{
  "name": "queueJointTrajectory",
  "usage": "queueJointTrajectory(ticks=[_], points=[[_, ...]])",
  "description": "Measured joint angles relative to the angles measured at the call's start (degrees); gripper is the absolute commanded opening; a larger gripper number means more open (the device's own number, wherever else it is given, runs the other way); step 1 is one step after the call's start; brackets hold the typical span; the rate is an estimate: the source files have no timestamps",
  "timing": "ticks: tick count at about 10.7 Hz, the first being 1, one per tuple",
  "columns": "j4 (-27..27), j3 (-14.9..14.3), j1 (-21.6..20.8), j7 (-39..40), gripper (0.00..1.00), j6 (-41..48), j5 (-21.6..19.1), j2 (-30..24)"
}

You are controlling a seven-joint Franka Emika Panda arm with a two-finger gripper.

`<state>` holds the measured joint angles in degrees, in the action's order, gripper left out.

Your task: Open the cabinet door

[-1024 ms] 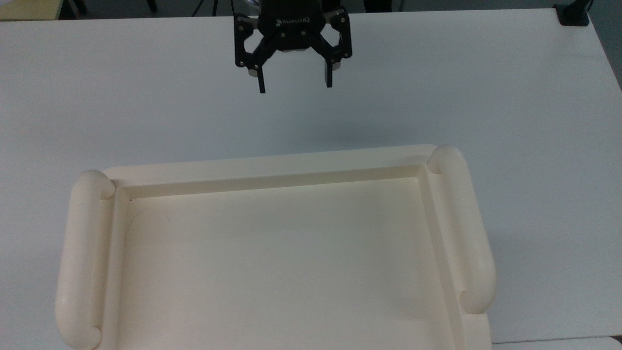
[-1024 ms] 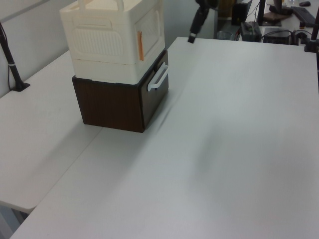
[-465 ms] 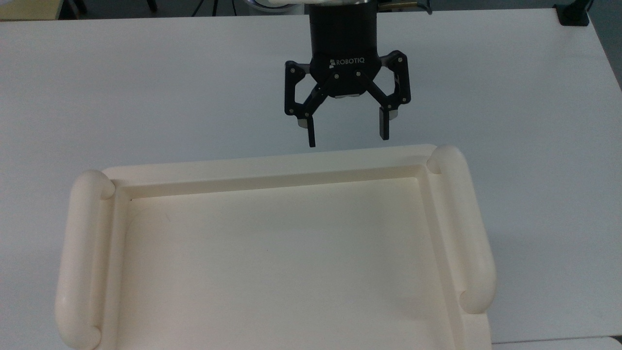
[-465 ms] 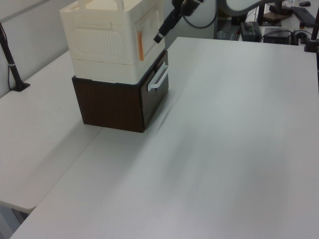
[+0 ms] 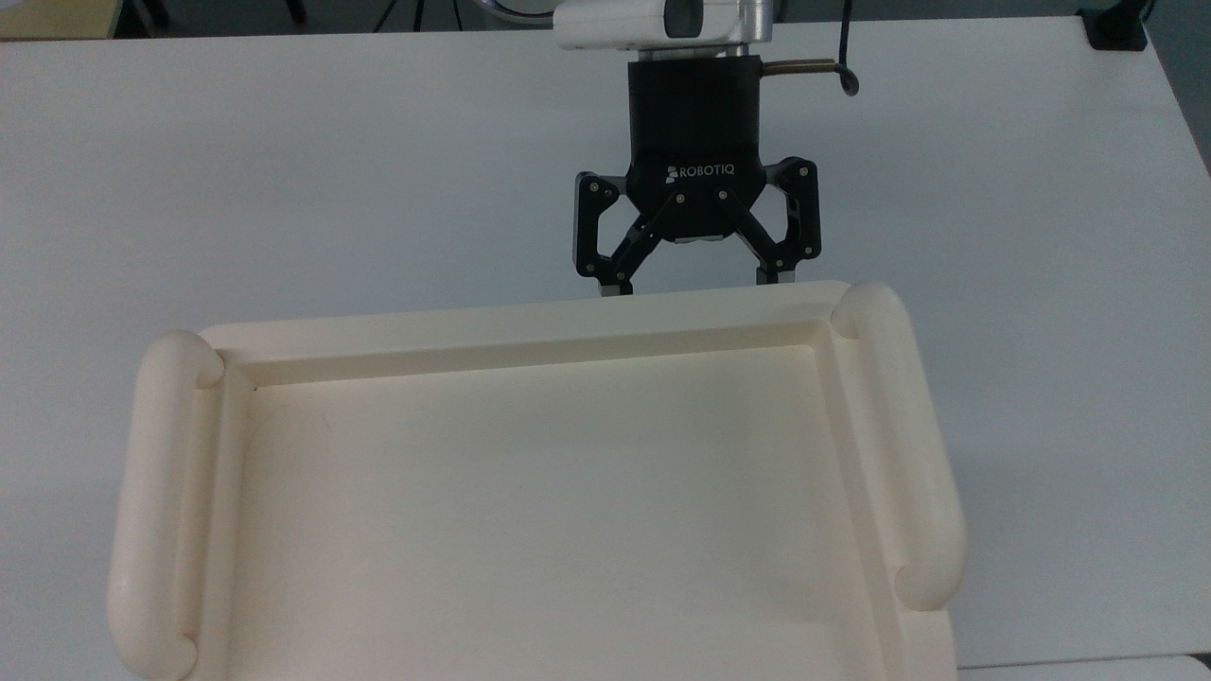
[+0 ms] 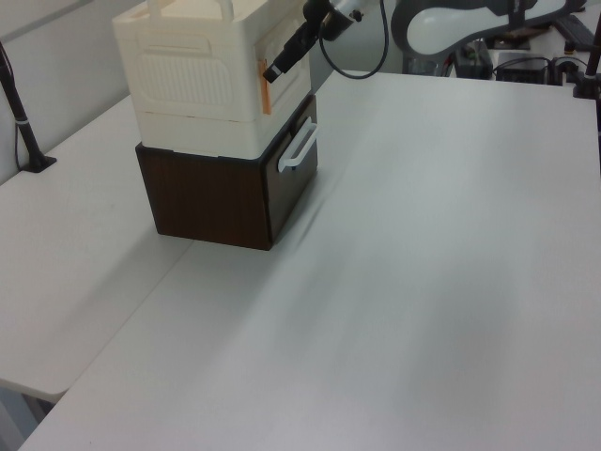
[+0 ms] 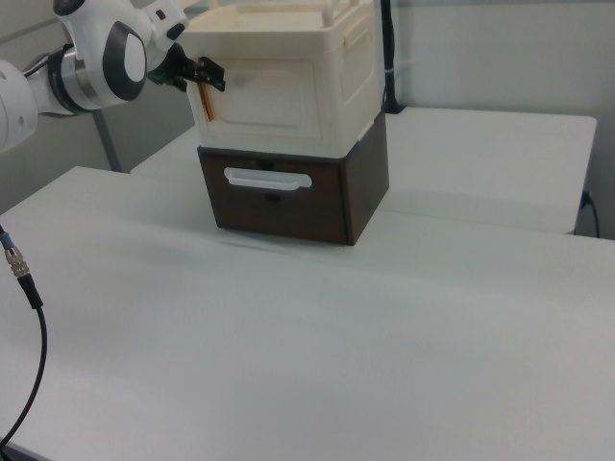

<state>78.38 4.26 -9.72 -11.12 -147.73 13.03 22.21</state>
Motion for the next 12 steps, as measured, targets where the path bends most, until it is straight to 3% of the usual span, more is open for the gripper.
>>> queueJointTrajectory(ticks=[5,8,12], points=[[-0.3,0.0,-0.8,-0.4,0.41,-0.6,4.9,0.9],[-0.3,0.0,-1.0,-0.4,0.35,-0.6,5.3,0.9],[-0.2,0.0,-1.1,-1.7,0.15,-0.6,5.3,1.3]])
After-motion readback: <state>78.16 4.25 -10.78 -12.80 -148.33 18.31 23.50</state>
